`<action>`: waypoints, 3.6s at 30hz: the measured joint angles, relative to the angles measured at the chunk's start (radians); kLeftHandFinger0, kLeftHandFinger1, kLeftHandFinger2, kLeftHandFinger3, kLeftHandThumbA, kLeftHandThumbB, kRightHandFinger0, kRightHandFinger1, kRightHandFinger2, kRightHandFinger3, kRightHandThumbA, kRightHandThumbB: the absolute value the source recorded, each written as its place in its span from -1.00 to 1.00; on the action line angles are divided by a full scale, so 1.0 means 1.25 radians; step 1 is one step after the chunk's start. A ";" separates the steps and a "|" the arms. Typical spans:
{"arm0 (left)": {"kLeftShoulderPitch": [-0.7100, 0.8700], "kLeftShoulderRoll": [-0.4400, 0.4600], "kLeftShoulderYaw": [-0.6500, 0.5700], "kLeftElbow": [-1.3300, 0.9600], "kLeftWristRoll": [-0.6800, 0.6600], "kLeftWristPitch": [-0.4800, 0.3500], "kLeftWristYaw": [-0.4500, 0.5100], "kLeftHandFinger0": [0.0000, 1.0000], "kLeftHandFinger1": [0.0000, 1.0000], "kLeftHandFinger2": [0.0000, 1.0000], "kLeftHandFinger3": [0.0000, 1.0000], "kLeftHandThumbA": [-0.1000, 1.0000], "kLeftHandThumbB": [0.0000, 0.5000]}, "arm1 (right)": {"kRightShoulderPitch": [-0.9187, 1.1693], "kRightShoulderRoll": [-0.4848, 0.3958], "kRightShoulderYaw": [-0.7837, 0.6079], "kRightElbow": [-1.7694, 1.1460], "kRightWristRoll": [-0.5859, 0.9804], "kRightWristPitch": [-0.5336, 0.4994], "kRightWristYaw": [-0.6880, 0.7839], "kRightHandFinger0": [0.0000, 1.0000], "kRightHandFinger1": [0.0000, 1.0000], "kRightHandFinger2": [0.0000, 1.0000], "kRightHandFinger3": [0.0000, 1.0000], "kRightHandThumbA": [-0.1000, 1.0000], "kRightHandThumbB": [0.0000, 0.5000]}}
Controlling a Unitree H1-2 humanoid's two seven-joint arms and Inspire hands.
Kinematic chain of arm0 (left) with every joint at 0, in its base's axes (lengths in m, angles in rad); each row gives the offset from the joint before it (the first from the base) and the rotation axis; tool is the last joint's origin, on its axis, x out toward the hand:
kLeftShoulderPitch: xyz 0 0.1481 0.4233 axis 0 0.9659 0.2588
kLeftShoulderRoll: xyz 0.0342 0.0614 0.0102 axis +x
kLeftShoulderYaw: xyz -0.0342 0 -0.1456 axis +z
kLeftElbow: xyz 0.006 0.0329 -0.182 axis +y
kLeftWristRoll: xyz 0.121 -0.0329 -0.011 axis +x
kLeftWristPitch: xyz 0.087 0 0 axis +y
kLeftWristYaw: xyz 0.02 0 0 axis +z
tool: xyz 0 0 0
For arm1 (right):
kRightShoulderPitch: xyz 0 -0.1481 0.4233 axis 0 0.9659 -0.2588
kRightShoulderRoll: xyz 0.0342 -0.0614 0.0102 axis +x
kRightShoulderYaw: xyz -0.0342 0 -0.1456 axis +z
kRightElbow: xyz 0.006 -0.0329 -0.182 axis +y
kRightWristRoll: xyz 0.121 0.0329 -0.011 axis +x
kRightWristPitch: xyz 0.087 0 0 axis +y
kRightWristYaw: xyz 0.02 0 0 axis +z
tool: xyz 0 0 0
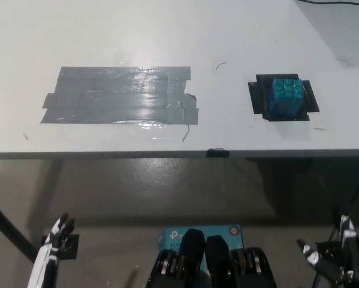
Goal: A rubick's cube is kept in the black marked spot on the table and the robot uses its right arm to pick it up and hands it to a person
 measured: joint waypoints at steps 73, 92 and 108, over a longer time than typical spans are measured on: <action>0.017 -0.010 -0.074 -0.220 -0.019 0.004 -0.029 1.00 1.00 1.00 1.00 1.00 -0.34 | -0.736 0.003 -0.049 0.629 -0.099 0.286 -0.037 1.00 1.00 1.00 1.00 0.70 0.67; 0.006 -0.010 -0.074 -0.221 -0.019 0.006 -0.029 1.00 1.00 1.00 1.00 1.00 -0.42 | -0.836 -0.019 0.029 0.853 -0.105 0.252 -0.095 0.30 0.05 -0.14 0.52 -1.00 0.05; 0.001 -0.007 -0.074 -0.221 -0.027 0.006 -0.037 1.00 1.00 1.00 1.00 1.00 -0.46 | -0.838 -0.023 0.043 0.868 -0.105 0.209 -0.122 -0.81 0.01 0.85 0.71 -1.00 -0.20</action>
